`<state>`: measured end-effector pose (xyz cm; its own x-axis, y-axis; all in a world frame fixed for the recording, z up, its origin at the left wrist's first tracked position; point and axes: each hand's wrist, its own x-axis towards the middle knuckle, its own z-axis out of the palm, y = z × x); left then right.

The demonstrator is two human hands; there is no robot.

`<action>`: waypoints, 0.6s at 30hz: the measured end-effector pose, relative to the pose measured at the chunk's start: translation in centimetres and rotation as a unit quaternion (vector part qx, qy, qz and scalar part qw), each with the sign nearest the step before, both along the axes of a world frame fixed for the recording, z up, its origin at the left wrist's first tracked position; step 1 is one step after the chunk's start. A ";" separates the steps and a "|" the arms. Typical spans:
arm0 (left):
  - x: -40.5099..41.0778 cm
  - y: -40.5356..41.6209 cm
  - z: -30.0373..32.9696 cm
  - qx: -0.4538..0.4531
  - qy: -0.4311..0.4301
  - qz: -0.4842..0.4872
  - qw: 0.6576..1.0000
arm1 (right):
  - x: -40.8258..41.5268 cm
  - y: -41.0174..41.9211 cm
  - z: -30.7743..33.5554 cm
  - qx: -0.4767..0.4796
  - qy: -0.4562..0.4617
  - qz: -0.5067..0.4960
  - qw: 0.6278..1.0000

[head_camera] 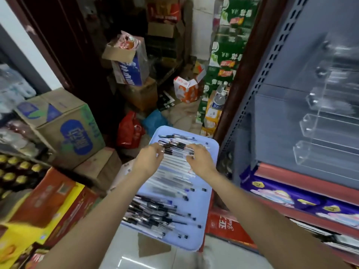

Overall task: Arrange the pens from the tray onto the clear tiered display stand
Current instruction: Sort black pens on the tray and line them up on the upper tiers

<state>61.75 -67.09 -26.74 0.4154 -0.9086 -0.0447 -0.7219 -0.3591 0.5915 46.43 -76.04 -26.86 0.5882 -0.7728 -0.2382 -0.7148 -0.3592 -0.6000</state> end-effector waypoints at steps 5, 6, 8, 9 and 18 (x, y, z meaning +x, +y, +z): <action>2.5 -3.6 -3.3 0.100 -0.063 -0.099 0.988 | 2.2 -5.1 -3.0 0.000 0.087 0.038 0.995; 2.9 -4.2 -3.8 0.115 -0.082 -0.112 0.984 | 2.7 -6.0 -3.2 -0.001 0.101 0.049 0.994; 3.7 -5.1 -4.6 0.155 -0.127 -0.135 0.970 | 3.9 -7.8 -3.7 -0.015 0.133 0.063 0.989; 4.1 -5.4 -5.1 0.173 -0.144 -0.145 0.963 | 4.5 -8.4 -4.0 -0.029 0.148 0.068 0.986; 5.2 -7.0 -6.8 0.208 -0.140 -0.142 0.958 | 7.2 -10.9 -5.2 -0.137 0.241 0.079 0.958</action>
<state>66.96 -74.13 -33.51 0.2023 -0.9148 -0.3497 -0.9347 -0.2869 0.2099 53.62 -86.95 -32.08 0.5760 -0.7556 -0.3120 -0.8086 -0.5827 -0.0818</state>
